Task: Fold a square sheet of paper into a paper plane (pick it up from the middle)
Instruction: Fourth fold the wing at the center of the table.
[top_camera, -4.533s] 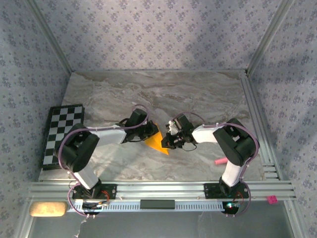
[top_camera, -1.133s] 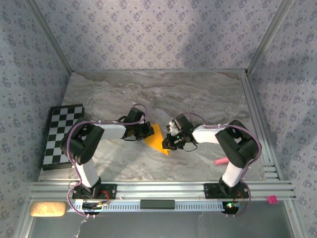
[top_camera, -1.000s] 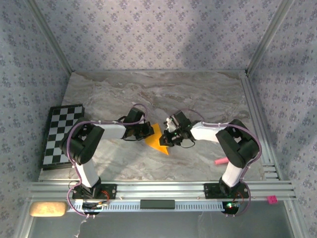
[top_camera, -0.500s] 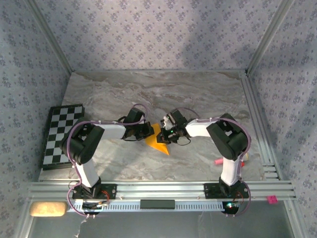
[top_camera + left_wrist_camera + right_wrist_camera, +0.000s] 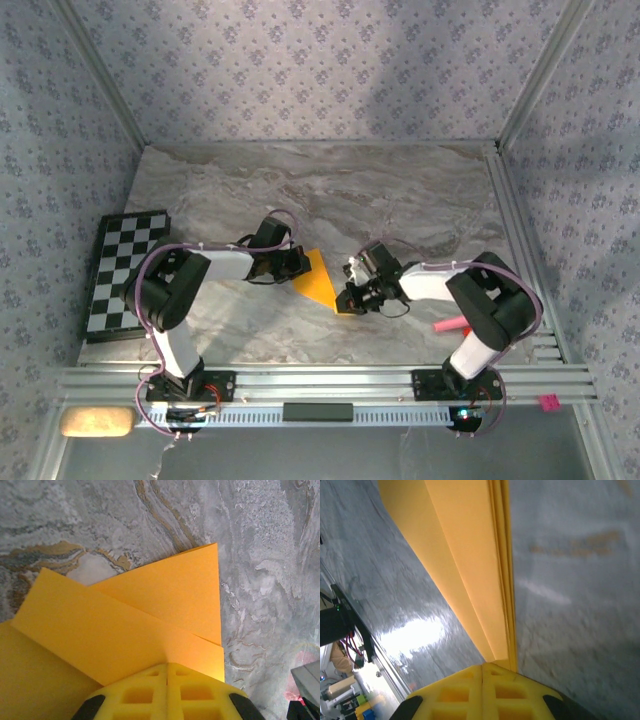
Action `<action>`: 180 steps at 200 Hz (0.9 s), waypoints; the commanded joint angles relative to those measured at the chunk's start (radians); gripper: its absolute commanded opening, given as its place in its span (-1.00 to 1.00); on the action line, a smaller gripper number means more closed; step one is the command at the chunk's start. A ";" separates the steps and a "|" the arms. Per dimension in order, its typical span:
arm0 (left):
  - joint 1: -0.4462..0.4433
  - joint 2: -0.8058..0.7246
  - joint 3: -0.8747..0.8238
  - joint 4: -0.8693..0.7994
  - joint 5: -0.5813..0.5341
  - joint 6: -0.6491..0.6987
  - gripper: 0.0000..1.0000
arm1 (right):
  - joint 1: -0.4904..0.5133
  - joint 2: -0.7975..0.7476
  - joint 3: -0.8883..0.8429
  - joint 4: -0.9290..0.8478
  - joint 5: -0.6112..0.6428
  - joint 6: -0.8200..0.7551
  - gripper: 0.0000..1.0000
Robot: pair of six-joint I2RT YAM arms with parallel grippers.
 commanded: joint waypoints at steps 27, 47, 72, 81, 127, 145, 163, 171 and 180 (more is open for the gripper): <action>0.020 0.040 -0.012 -0.069 -0.054 0.025 -0.85 | -0.018 -0.072 -0.074 -0.134 -0.011 -0.033 -0.93; 0.020 0.038 -0.009 -0.069 -0.050 0.025 -0.85 | -0.031 -0.142 -0.042 -0.135 -0.021 -0.016 -0.93; 0.018 0.037 -0.006 -0.064 -0.045 0.024 -0.85 | -0.039 -0.157 0.031 -0.143 0.005 -0.005 -0.93; 0.016 0.039 -0.004 -0.063 -0.044 0.024 -0.85 | -0.045 -0.128 0.058 -0.139 0.025 0.004 -0.93; 0.010 0.042 0.002 -0.066 -0.039 0.028 -0.85 | -0.028 0.076 0.211 -0.091 0.019 0.067 -0.91; 0.011 0.042 0.002 -0.065 -0.039 0.028 -0.85 | -0.024 0.131 0.244 -0.091 0.016 0.066 -0.90; 0.011 0.041 0.006 -0.066 -0.034 0.028 -0.84 | -0.029 0.166 0.237 -0.099 0.031 0.059 -0.90; 0.011 0.039 0.007 -0.065 -0.031 0.028 -0.84 | -0.028 0.175 0.227 -0.111 0.044 0.054 -0.92; 0.010 0.033 0.012 -0.065 -0.023 0.028 -0.83 | -0.029 0.182 0.207 -0.116 0.052 0.054 -0.95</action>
